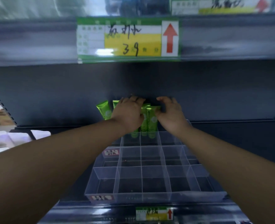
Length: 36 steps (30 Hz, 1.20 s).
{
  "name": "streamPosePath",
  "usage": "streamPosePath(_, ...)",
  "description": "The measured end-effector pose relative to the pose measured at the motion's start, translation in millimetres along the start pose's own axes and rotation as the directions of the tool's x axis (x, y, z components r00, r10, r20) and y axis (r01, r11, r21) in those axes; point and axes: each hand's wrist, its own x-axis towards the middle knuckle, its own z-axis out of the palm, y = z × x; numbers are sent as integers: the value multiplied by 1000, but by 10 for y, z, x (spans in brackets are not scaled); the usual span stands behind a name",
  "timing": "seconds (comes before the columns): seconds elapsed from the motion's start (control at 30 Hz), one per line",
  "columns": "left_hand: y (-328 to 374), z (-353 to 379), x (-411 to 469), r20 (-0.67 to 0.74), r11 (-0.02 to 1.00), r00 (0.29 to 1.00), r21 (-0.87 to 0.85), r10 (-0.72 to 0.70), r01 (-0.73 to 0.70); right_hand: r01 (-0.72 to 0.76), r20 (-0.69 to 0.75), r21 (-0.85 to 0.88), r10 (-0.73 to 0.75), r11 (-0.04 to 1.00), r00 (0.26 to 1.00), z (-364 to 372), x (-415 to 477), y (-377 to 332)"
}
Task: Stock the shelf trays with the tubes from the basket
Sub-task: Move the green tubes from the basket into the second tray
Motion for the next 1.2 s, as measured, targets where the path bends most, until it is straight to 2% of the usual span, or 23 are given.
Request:
streamPosePath(0.1, 23, -102, -105, 34, 994, 999, 113, 9, -13, 5, 54, -196, 5, 981, 999, -70, -142, -123)
streamPosePath(0.27, 68, -329, -309, 89, 993, 996, 119, -7, -3, 15, 138, -394, 42, 919, 990, -123, -305, -309)
streamPosePath(0.73, -2, -715, -1299, 28, 989, 994, 111, -106, 103, 139, 200, -447, -53, 884, 978, -98, -1112, -836)
streamPosePath(1.2, -86, -624, -2619, 48, 981, 986, 121, -161, 155, 274, 380, -438, -100, 856, 920, 198, -2148, -1145)
